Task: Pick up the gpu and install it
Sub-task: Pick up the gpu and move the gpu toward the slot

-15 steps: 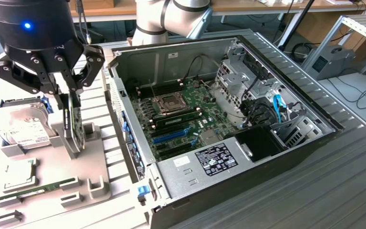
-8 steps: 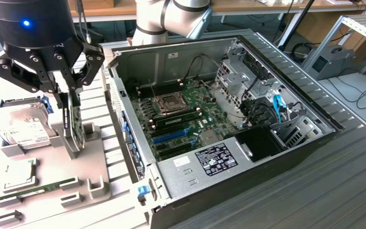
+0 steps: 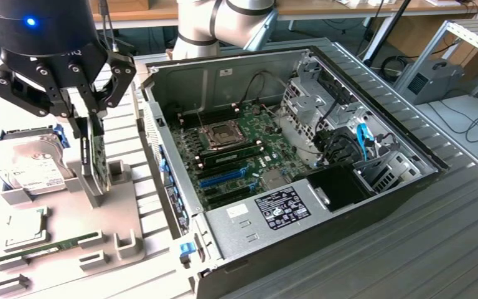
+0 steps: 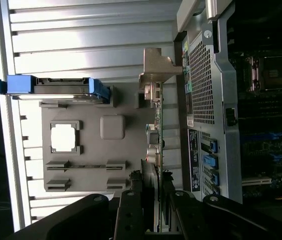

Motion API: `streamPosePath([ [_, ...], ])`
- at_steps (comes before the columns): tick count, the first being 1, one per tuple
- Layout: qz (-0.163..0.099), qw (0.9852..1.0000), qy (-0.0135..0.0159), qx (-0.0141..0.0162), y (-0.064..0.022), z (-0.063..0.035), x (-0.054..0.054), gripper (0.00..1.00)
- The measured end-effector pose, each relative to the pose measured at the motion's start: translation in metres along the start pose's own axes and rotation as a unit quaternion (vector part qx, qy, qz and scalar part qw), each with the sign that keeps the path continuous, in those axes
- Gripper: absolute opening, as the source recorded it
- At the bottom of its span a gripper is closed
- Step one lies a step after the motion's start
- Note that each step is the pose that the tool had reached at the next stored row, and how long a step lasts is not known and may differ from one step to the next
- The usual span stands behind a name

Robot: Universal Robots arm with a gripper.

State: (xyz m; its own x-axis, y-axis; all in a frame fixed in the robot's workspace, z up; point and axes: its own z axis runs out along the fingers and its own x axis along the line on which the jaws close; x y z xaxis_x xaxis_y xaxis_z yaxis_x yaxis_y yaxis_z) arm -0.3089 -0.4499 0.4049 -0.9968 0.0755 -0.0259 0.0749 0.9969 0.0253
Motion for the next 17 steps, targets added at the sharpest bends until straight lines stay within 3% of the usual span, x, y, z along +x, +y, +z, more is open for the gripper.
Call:
streamPosePath([
  [11,0.000,1.0000,0.0000,0.0000,0.0007,-0.0269,-0.001,0.26],
  [17,0.000,1.0000,0.0000,0.0000,0.0008,-0.0301,-0.001,0.26],
])
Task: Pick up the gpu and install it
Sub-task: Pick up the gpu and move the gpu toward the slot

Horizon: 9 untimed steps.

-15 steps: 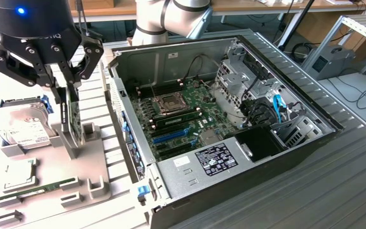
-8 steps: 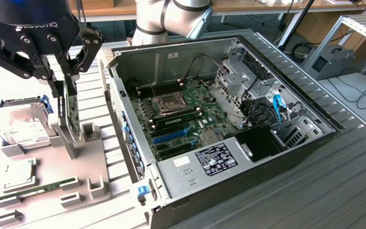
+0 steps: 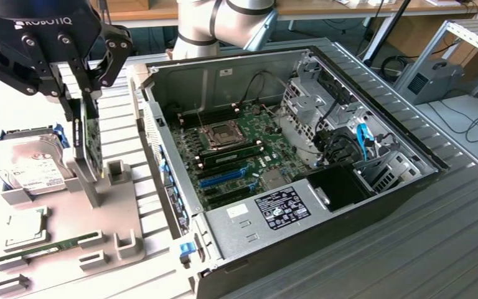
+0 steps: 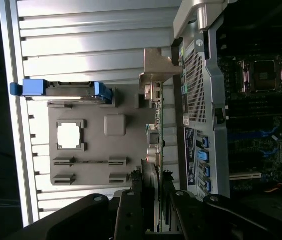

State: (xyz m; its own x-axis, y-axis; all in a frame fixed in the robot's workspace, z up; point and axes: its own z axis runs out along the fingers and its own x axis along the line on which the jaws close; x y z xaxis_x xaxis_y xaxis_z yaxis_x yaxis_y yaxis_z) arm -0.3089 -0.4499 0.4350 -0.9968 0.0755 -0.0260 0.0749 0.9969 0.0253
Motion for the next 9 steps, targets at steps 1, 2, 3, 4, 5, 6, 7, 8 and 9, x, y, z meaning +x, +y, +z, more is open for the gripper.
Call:
streamPosePath([
  [1,0.000,1.0000,0.0000,0.0000,0.0000,-0.0003,0.0000,0.26],
  [2,0.000,1.0000,0.0000,0.0000,0.0000,-0.0006,0.0000,0.26],
  [3,0.000,1.0000,0.0000,0.0000,0.0000,-0.0008,0.0000,0.26],
  [4,0.000,1.0000,0.0000,0.0000,0.0000,-0.0012,0.0000,0.26],
  [5,0.000,1.0000,0.0000,0.0000,0.0000,-0.0014,0.0000,0.26],
  [6,0.000,1.0000,0.0000,0.0000,0.0000,-0.0016,0.0000,0.26],
  [7,0.000,1.0000,0.0000,0.0000,0.0000,-0.0019,0.0000,0.26],
  [8,0.000,1.0000,0.0000,0.0000,0.0000,-0.0022,0.0000,0.26],
  [9,0.000,1.0000,0.0000,0.0000,0.0001,-0.0028,-0.0001,0.26],
])
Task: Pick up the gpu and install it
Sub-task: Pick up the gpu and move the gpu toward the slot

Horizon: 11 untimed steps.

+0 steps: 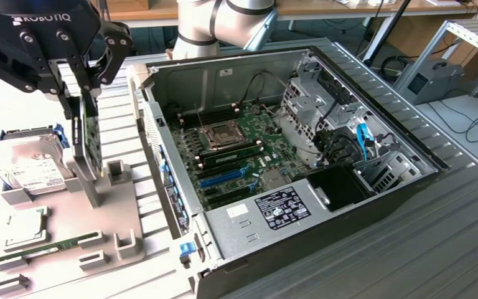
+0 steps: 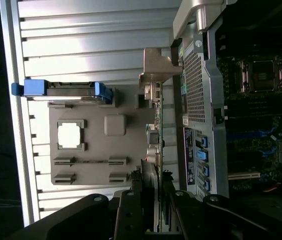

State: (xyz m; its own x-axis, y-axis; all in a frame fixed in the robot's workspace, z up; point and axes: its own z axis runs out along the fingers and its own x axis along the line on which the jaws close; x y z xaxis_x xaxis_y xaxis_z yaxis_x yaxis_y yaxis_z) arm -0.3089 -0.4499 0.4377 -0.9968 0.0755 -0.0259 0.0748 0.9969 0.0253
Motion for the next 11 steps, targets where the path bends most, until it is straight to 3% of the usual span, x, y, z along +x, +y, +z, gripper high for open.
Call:
streamPosePath([
  [11,0.000,1.0000,0.0000,0.0000,0.0001,-0.0041,-0.0001,0.26],
])
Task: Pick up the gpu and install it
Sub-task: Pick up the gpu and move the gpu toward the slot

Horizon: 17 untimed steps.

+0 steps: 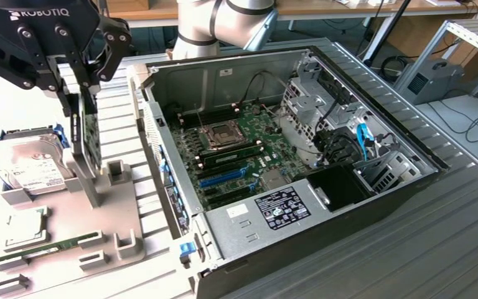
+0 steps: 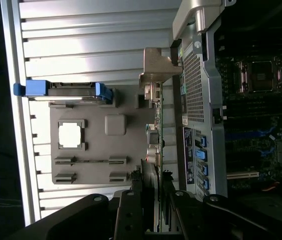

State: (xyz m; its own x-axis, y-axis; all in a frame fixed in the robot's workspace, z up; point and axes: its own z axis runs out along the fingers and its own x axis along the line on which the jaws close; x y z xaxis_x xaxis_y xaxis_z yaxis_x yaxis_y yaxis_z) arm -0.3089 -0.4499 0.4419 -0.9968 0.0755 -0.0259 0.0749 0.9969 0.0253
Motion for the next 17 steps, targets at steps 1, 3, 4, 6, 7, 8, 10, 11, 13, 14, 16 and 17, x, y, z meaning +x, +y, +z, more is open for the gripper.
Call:
streamPosePath([
  [1,0.000,1.0000,0.0000,0.0000,0.0000,-0.0003,0.0000,0.26],
  [3,0.000,1.0000,0.0000,0.0000,0.0000,-0.0011,0.0000,0.26],
  [4,0.000,1.0000,0.0000,0.0000,0.0000,-0.0014,0.0000,0.26],
  [6,0.000,1.0000,0.0000,0.0000,0.0000,-0.0021,-0.0001,0.26],
  [7,0.000,1.0000,0.0000,0.0000,0.0001,-0.0027,-0.0001,0.26],
  [8,0.000,1.0000,0.0000,0.0000,0.0001,-0.0029,-0.0001,0.26],
  [10,0.000,1.0000,0.0000,0.0000,0.0001,-0.0037,-0.0001,0.26],
  [11,0.000,1.0000,0.0000,0.0000,0.0001,-0.0041,-0.0001,0.26],
  [13,0.000,1.0000,0.0000,0.0000,0.0001,-0.0051,-0.0001,0.26],
  [14,0.000,1.0000,0.0000,0.0000,0.0001,-0.0054,-0.0002,0.26],
  [16,0.000,1.0000,0.0000,0.0000,0.0002,-0.0065,-0.0002,0.26],
  [17,0.000,1.0000,0.0000,0.0000,0.0002,-0.0069,-0.0002,0.26],
])
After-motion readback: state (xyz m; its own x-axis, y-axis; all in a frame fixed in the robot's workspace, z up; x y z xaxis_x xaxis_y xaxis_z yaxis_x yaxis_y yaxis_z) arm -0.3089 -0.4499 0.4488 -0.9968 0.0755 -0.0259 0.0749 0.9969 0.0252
